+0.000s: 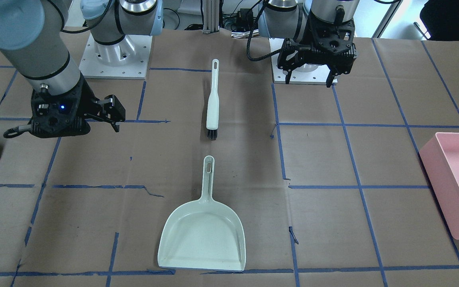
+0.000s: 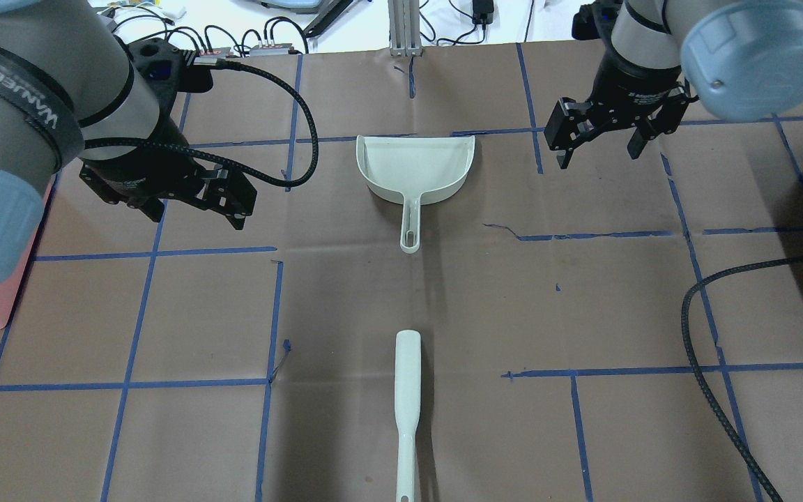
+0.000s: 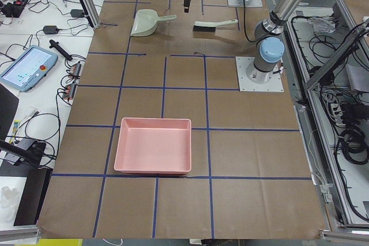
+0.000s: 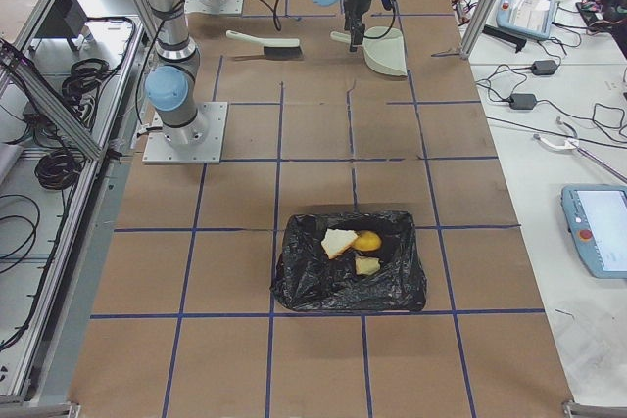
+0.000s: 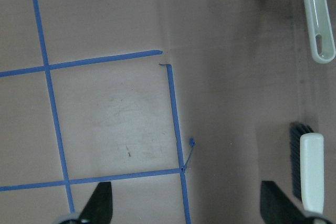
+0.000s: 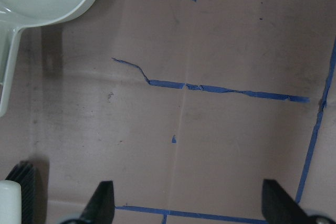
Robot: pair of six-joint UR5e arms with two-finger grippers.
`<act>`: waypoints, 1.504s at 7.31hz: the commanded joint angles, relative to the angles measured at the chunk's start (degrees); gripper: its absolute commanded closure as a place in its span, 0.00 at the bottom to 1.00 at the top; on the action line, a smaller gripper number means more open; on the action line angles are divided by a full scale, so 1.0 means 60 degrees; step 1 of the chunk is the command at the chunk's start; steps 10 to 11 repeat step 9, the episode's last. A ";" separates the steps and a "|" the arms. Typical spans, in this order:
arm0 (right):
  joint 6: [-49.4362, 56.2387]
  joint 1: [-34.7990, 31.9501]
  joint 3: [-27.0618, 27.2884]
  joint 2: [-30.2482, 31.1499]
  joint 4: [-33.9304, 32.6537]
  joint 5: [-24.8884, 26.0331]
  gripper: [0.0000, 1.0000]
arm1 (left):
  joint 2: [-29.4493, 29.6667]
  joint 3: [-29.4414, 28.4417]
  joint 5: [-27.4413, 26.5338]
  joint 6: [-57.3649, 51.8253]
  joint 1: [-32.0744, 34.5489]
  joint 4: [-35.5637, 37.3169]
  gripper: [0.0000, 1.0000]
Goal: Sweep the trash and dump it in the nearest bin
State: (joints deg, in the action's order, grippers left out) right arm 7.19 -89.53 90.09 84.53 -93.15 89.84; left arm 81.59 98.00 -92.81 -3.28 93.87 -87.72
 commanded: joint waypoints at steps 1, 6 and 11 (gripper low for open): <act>-0.0084 -0.0048 0.0059 0.0835 0.0626 0.0055 0.00 | 0.0010 0.0000 0.0000 0.0034 0.0000 0.0000 0.00; -0.0011 0.0010 0.0190 0.0823 0.0584 0.0055 0.00 | 0.0010 -0.0014 0.0000 0.0078 0.0000 0.0000 0.00; -0.0011 0.0010 0.0190 0.0838 0.0598 0.0055 0.00 | -0.0004 0.0000 0.0000 0.0078 0.0000 0.0000 0.00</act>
